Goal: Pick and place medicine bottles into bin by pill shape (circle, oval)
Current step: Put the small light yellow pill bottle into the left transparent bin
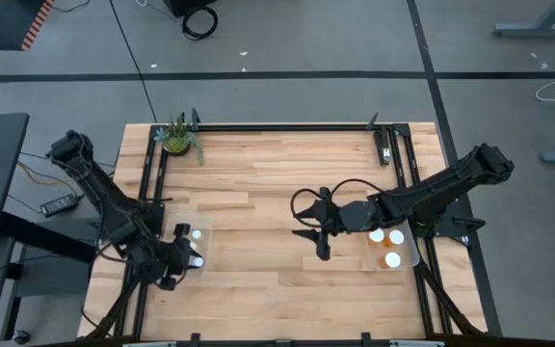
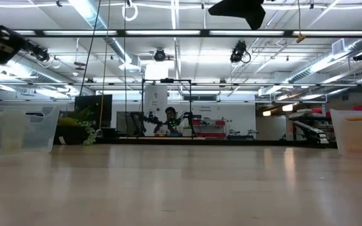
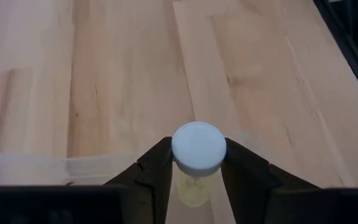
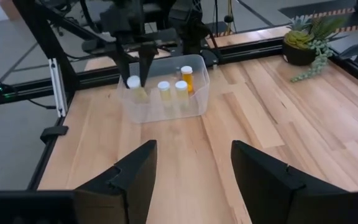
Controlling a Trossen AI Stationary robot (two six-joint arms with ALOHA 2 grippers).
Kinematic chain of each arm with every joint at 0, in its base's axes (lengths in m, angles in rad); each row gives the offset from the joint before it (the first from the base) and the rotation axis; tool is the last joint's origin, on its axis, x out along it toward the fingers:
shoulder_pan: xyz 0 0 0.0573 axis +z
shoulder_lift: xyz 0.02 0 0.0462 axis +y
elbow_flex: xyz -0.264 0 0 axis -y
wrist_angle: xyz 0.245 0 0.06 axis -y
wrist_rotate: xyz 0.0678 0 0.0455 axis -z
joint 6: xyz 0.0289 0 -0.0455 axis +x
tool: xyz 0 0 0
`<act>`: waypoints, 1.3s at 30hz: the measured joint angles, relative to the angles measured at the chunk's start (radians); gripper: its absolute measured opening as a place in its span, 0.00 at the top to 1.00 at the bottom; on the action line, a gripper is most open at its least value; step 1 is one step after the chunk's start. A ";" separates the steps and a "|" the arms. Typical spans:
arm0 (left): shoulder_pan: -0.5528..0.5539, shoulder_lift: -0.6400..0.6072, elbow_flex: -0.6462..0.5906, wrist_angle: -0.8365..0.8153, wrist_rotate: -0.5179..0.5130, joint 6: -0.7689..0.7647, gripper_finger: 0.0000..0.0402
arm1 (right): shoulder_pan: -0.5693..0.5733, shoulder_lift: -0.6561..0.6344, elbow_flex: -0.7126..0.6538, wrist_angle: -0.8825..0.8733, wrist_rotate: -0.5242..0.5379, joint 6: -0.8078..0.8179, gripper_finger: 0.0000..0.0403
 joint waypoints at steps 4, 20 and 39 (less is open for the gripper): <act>-0.015 -0.021 -0.084 0.079 -0.003 -0.034 0.68 | 0.006 0.000 0.000 -0.002 0.009 0.011 0.47; -0.138 -0.030 -0.196 0.197 -0.154 -0.152 0.66 | 0.006 0.000 0.000 -0.008 0.009 0.032 0.47; -0.221 -0.028 -0.196 0.173 -0.211 -0.217 0.65 | 0.006 0.000 0.000 -0.007 0.009 0.037 0.47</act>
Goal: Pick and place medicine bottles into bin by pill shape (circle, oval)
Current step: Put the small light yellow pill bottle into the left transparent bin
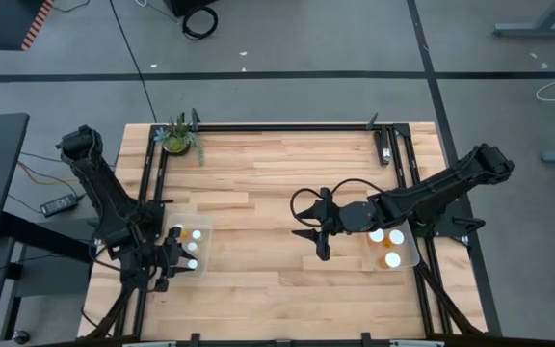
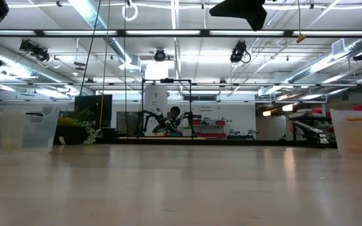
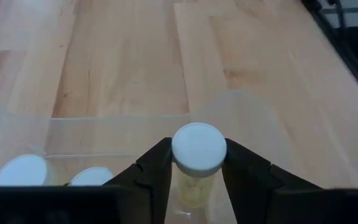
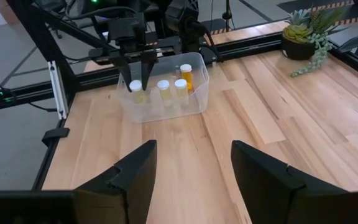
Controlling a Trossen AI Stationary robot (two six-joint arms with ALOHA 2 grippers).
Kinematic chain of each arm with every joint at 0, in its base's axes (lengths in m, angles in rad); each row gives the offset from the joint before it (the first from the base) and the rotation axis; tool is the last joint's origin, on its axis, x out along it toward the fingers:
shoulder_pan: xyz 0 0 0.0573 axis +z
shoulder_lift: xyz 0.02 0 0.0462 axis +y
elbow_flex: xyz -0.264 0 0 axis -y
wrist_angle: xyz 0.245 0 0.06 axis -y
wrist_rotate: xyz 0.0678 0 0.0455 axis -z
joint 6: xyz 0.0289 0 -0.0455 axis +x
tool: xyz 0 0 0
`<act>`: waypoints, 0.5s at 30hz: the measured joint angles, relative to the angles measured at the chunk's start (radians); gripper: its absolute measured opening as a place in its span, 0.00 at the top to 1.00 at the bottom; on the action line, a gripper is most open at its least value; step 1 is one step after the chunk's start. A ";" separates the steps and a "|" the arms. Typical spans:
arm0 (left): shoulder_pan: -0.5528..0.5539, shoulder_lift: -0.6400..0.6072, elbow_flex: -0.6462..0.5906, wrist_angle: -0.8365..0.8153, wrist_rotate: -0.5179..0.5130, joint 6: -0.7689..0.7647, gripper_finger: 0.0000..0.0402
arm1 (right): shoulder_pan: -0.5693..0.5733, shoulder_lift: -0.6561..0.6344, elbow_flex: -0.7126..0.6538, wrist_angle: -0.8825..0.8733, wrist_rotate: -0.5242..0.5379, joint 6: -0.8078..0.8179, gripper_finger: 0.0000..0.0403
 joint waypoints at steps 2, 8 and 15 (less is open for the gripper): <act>0.000 0.000 0.000 -0.025 0.000 -0.001 0.66 | 0.000 0.000 0.000 0.001 0.000 0.001 0.47; 0.000 0.000 0.000 -0.080 0.034 -0.023 0.65 | 0.006 0.000 0.000 0.002 0.000 -0.001 0.47; 0.000 0.000 0.000 -0.132 0.045 -0.032 0.65 | 0.006 0.000 0.000 0.003 0.000 0.000 0.47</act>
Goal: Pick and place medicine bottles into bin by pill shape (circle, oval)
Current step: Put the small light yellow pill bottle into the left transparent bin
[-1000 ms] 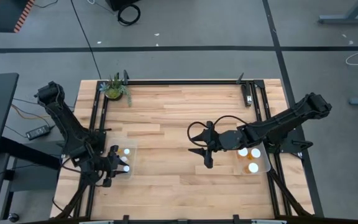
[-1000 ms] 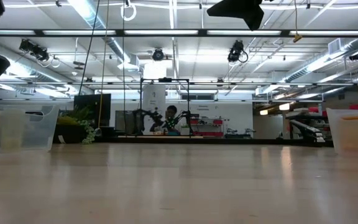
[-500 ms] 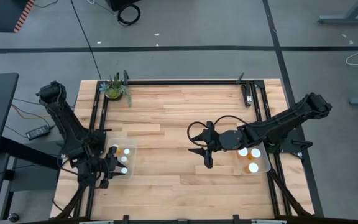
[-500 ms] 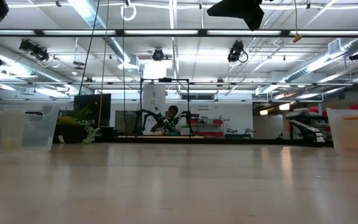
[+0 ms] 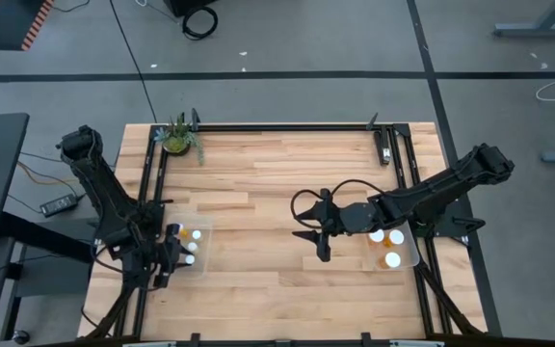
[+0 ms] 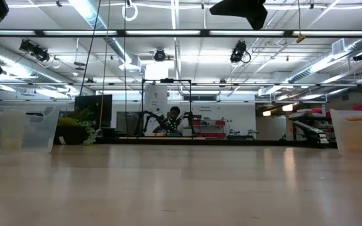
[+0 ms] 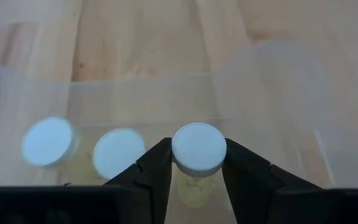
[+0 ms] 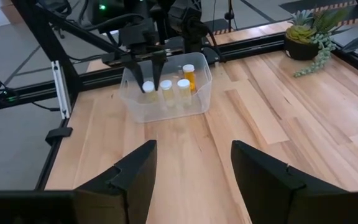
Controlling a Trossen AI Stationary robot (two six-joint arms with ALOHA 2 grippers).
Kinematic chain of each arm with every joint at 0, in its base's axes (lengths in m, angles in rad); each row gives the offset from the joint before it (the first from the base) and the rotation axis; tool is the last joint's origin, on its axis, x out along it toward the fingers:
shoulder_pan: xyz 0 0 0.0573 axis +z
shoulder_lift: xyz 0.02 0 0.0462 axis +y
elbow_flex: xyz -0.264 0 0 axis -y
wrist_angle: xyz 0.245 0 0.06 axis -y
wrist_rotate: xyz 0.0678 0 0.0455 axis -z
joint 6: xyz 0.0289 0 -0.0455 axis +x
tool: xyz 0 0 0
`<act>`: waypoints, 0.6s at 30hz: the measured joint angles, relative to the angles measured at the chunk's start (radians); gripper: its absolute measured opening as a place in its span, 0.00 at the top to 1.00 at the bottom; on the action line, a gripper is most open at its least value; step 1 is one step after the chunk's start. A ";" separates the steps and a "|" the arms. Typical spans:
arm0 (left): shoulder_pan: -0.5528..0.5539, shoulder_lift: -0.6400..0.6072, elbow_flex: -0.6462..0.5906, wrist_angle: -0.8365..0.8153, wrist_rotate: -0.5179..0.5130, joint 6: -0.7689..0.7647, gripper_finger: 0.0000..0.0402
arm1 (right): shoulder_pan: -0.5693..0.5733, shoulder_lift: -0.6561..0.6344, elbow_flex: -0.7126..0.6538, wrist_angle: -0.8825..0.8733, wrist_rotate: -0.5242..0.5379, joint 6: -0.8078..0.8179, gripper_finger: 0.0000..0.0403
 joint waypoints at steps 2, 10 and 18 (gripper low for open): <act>0.000 0.000 0.000 -0.018 0.000 -0.020 0.66 | 0.000 0.000 0.000 0.000 0.000 -0.001 0.47; 0.001 0.000 0.000 -0.064 -0.004 -0.072 0.63 | 0.000 0.000 0.000 0.001 0.000 -0.002 0.47; 0.001 0.000 0.000 -0.072 0.013 -0.079 0.65 | 0.000 0.000 0.000 0.000 0.000 -0.013 0.47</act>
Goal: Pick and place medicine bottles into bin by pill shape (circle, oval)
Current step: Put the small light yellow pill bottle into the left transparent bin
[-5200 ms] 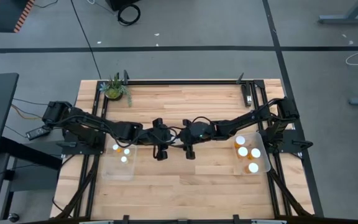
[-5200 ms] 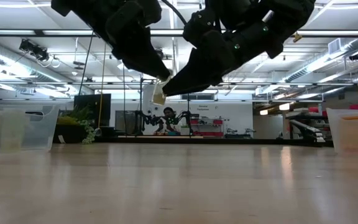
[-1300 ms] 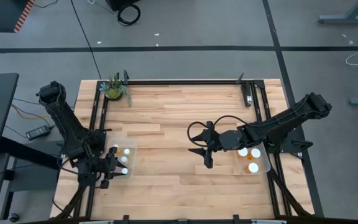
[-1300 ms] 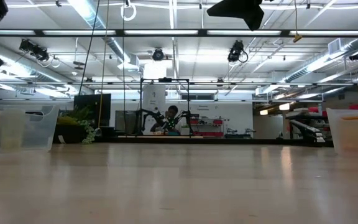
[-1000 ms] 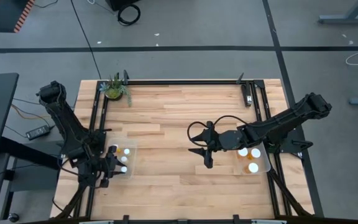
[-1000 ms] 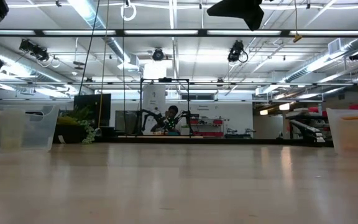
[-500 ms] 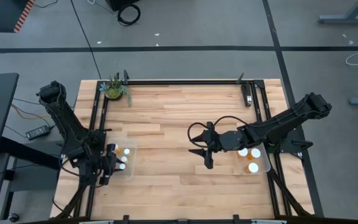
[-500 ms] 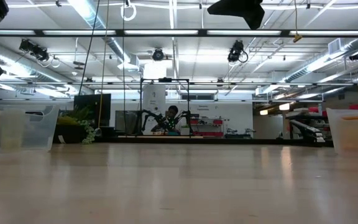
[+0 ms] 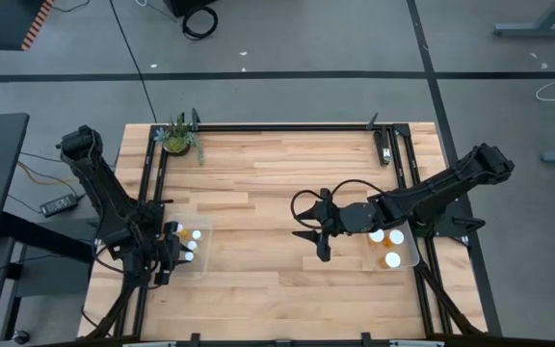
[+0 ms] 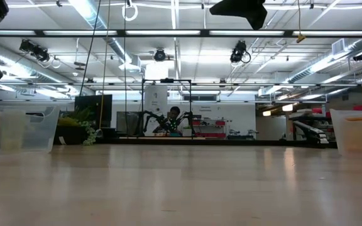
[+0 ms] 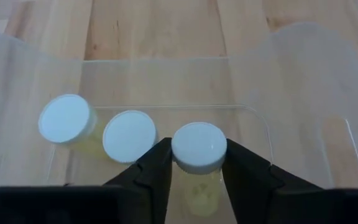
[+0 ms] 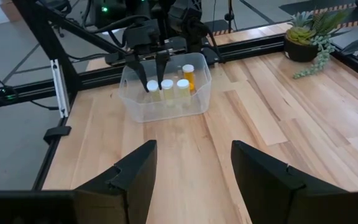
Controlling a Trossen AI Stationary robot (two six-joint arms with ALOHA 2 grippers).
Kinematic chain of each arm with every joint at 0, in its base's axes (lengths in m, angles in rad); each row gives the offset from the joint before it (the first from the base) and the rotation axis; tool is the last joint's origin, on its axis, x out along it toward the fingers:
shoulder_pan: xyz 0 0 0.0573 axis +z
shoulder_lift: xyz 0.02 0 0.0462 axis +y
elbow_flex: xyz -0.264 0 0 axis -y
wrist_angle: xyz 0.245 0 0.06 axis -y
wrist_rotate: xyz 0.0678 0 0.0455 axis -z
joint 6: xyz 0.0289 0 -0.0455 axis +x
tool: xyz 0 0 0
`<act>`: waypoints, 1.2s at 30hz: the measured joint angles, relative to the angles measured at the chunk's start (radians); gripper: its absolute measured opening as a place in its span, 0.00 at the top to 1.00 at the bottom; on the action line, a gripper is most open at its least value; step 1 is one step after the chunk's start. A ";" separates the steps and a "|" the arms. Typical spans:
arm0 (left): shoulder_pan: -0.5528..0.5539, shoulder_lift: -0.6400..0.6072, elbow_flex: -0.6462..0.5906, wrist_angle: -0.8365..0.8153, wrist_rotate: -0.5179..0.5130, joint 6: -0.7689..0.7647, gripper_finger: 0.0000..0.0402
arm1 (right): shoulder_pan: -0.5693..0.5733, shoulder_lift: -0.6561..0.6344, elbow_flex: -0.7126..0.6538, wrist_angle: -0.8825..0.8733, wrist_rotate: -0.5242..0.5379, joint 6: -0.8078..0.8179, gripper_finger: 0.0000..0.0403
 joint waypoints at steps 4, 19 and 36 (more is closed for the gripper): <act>0.000 0.000 0.000 0.012 0.007 0.003 0.67 | 0.000 0.000 0.000 0.000 0.000 0.000 0.47; 0.000 0.000 0.000 0.121 -0.071 0.124 0.67 | 0.000 0.000 0.000 0.014 0.000 -0.004 0.47; 0.087 0.000 0.000 0.208 -0.095 0.225 0.67 | 0.000 0.000 0.000 0.016 0.000 -0.004 0.47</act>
